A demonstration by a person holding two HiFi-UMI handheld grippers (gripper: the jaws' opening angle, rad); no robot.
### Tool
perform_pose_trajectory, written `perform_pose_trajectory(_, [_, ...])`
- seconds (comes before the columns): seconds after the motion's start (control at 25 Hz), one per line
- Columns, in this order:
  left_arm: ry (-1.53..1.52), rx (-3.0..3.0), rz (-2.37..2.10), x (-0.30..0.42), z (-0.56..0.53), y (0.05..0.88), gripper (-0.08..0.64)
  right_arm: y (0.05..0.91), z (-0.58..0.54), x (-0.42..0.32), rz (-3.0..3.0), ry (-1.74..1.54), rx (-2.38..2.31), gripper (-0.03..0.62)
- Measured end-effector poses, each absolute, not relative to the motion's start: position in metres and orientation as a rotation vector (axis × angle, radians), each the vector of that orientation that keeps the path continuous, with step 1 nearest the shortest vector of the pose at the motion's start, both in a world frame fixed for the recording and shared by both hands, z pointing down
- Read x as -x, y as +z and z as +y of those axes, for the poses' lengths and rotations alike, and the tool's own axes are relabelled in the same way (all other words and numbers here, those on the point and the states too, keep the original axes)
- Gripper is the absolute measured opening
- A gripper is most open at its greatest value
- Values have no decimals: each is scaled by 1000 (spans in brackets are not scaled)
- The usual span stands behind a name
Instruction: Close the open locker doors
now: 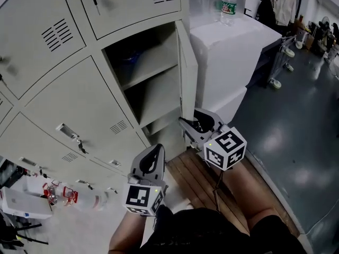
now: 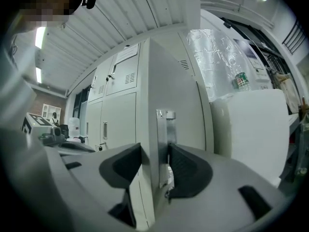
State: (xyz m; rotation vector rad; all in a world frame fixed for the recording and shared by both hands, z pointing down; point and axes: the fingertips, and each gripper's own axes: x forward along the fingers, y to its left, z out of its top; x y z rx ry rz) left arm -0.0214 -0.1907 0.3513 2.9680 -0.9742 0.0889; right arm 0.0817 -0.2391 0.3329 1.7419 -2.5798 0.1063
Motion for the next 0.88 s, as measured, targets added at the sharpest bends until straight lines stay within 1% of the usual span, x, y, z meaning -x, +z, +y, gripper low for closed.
perform_pose_trajectory(0.28, [76,-2944,-1021,42,-203,351,5,333,-252,-55,-2594,107,-1734,181])
perform_pose_trajectory(0.88, [67,-2902,-1133,90,-231,347,5,334,-295,-7,-2571,105,-1728,175])
